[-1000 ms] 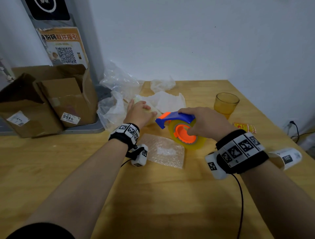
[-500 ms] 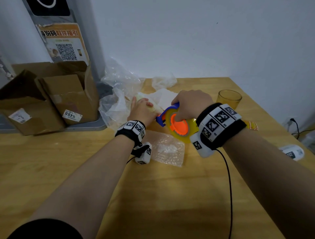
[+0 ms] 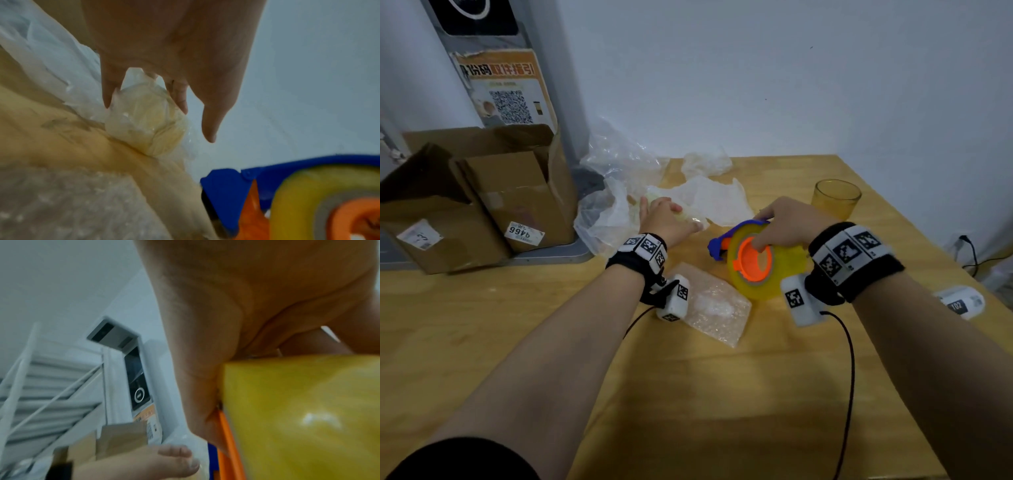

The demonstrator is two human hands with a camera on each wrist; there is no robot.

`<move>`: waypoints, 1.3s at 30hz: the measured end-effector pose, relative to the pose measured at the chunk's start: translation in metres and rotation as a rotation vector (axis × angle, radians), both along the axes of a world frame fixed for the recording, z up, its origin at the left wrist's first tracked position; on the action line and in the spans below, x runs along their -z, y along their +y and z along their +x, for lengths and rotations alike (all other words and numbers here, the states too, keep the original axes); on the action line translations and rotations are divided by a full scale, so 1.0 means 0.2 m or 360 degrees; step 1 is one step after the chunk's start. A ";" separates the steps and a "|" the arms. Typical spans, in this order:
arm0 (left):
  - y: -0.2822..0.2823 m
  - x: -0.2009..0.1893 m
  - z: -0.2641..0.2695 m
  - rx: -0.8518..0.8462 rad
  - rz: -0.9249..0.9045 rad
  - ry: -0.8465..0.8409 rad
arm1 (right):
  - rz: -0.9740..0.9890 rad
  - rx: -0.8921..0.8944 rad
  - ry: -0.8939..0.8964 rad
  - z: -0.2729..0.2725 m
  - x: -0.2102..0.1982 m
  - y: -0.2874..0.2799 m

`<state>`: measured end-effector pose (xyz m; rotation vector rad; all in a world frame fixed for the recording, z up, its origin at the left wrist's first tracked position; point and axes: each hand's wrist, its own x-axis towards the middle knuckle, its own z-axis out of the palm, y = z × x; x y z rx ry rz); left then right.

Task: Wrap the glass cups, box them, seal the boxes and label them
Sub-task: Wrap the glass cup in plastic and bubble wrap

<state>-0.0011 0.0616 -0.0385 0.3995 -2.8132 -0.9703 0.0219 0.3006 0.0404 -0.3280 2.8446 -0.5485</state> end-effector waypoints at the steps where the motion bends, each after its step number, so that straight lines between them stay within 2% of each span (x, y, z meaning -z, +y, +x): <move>1: 0.00 -0.01 0.01 0.0007 0.0026 -0.0006 | -0.0063 0.0030 -0.0048 0.00 0.00 0.03; 6: -0.04 -0.05 0.01 0.0046 0.0142 -0.0074 | -0.0317 0.0242 -0.0207 -0.01 0.07 0.16; 10: -0.03 -0.05 0.02 0.0049 0.0126 -0.0063 | -0.0464 0.0309 -0.0313 0.01 0.10 0.21; 13: -0.03 -0.04 0.03 0.0033 0.0120 -0.0038 | -0.0645 0.0397 -0.0248 0.02 0.05 0.29; 17: -0.01 -0.05 0.02 0.0011 0.0136 -0.0030 | -0.1059 0.0593 -0.0046 0.01 0.01 0.37; 21: -0.02 -0.05 0.01 0.0014 0.0092 -0.0021 | -0.1524 0.0804 -0.0138 -0.02 0.11 0.34; 28: -0.06 -0.06 0.01 -0.0017 0.0097 0.0040 | -0.1707 0.1138 -0.0438 -0.13 0.35 0.27; 31: -0.09 -0.08 0.02 -0.0023 0.0010 0.0090 | -0.1672 0.1129 -0.0537 -0.16 0.37 0.24; 33: -0.10 -0.09 0.03 -0.0052 0.0009 0.0129 | -0.1507 0.1080 -0.0469 -0.18 0.36 0.21; 37: -0.11 -0.11 0.03 -0.0134 -0.0032 -0.0037 | -0.0695 0.0840 -0.0147 -0.21 0.32 0.19; 39: -0.11 -0.10 0.03 -0.0132 0.0014 -0.0141 | -0.0489 0.0786 -0.0142 -0.20 0.31 0.19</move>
